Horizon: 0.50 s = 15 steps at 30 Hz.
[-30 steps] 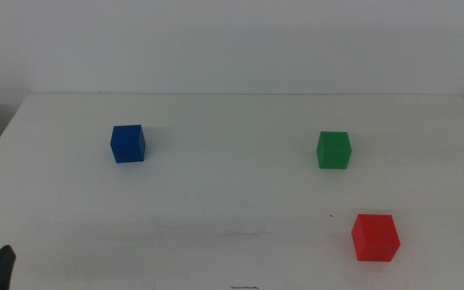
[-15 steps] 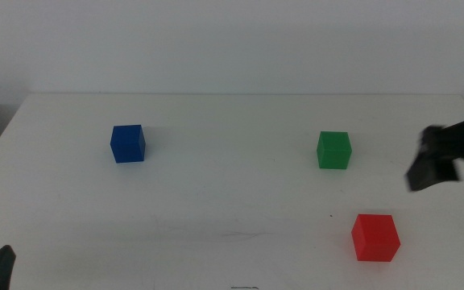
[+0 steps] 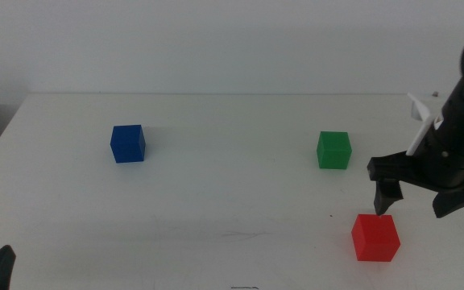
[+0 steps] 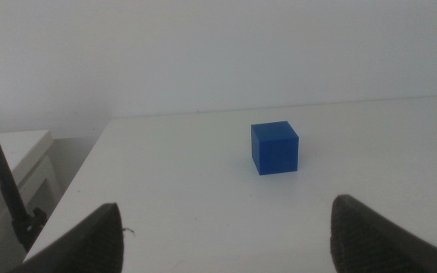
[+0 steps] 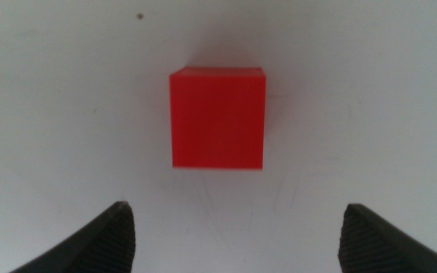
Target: Stack red cubes first, then green, then blue cubes in a specific spot.
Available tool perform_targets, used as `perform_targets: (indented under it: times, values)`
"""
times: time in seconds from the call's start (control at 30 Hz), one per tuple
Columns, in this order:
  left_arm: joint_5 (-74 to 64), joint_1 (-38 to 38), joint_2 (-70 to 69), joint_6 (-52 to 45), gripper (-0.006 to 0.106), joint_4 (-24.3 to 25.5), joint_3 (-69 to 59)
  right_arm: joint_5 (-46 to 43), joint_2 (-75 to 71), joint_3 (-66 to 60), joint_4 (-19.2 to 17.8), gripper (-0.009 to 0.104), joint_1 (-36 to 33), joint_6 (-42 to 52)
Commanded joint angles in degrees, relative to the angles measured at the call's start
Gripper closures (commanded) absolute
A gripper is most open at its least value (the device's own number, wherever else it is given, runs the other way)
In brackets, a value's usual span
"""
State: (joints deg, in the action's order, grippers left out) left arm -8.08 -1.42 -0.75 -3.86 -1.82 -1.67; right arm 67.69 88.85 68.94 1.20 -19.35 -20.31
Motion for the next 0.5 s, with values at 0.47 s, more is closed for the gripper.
perform_targets:
  times: [0.47]
  values:
    - [4.4, -0.1, -1.2, 0.3, 0.007, -0.4, 0.1, -13.6, 2.0, -4.9, -3.2, 0.001, -2.6, -3.6]
